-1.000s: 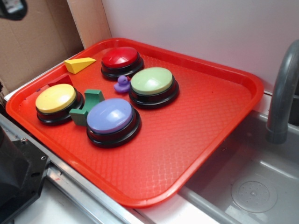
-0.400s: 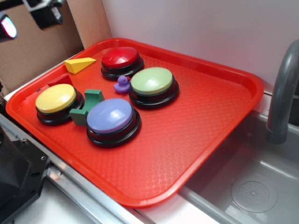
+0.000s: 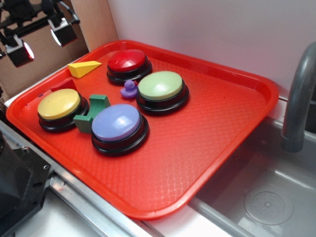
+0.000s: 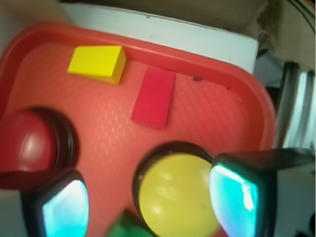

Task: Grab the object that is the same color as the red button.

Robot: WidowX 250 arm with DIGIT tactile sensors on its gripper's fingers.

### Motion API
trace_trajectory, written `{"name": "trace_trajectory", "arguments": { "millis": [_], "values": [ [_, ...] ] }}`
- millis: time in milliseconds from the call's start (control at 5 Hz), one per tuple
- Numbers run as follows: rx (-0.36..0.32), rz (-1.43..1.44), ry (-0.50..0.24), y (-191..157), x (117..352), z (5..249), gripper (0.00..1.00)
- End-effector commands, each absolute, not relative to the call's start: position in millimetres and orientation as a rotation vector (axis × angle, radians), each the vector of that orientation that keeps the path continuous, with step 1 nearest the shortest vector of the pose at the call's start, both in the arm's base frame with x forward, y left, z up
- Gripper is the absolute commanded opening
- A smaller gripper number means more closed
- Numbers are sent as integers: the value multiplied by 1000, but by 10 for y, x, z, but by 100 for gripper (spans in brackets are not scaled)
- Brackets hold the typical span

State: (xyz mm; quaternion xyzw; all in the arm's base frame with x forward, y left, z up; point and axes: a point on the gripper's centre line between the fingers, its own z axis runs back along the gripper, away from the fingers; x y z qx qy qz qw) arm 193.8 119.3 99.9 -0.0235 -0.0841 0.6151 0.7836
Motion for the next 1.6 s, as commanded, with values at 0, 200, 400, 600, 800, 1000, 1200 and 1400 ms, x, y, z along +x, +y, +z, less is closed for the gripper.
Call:
{"name": "trace_trajectory", "arguments": {
  "millis": [0,200,400,600,800,1000,1200,1400],
  "values": [
    [-24,1537,-239,1526,1915,716,100],
    [-37,1580,-261,1568,1940,573,100],
    [-59,1575,-238,1589,1970,417,100],
    [-82,1563,-193,1601,2017,264,100],
    [-98,1548,-144,1624,2036,176,100],
    [-104,1534,-142,1632,2046,142,88],
    [-115,1516,-168,1620,2048,192,0],
    [-83,1411,-194,1607,2080,367,0]
  ]
}}
